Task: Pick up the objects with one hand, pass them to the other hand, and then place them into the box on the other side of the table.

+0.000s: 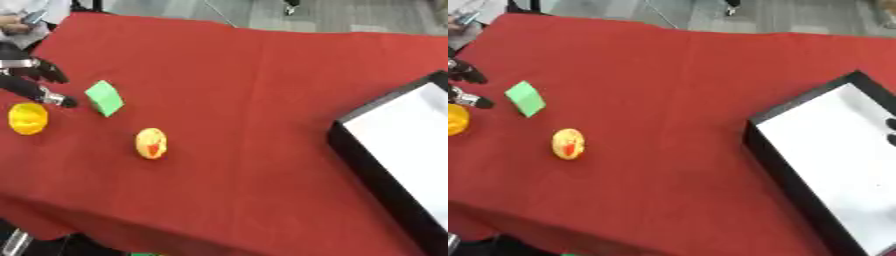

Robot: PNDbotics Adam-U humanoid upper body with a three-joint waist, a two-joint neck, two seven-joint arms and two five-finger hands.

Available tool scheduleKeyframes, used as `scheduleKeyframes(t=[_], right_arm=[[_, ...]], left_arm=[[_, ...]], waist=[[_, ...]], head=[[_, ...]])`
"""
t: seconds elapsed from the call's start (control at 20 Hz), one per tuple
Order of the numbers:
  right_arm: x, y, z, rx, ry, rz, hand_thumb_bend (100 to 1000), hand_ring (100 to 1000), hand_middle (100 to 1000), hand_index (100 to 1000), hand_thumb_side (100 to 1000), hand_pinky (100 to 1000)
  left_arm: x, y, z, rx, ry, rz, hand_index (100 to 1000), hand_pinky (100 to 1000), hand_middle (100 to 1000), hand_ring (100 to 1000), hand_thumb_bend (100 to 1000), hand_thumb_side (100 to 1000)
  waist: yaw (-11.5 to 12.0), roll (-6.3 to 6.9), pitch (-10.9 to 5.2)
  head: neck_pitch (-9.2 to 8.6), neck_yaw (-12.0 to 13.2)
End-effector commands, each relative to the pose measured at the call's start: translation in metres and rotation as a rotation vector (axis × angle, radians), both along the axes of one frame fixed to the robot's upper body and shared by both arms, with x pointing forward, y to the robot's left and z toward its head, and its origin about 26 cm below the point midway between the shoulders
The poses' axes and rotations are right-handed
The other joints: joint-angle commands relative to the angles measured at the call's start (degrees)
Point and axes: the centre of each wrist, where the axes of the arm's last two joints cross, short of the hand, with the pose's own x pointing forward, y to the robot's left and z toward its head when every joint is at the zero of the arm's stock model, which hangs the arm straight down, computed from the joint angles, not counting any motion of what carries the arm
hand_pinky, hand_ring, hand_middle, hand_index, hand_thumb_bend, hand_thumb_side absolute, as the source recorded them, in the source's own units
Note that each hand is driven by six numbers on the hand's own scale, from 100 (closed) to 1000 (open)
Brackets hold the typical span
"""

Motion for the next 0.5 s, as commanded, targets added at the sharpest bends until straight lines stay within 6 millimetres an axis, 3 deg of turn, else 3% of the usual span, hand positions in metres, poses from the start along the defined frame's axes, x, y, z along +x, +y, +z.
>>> scheduleKeyframes(t=[0.05,0.45,0.5], right_arm=[[0.0003,0.0000,0.0056,-0.021,-0.012,0.001,100,1000,1000,1000,750,1000],[0.0005,0.0004,0.0053,-0.023,-0.012,0.000,100,1000,1000,1000,750,1000],[0.0007,0.0005,0.0050,-0.024,-0.010,0.001,100,1000,1000,1000,753,1000]], left_arm=[[0.0000,0.0032,0.0150,0.024,-0.034,0.016,837,957,811,913,678,593],[0.0019,0.0027,0.0124,0.033,-0.036,0.028,838,957,812,914,685,594],[0.0023,0.0036,0.0125,0.034,-0.036,0.038,839,962,815,918,764,645]], waist=[[-0.14,0.80,0.29],[-0.23,0.80,0.40],[-0.31,0.88,0.44]], head=[[-0.79,-0.17],[-0.84,-0.33],[-0.62,-0.36]])
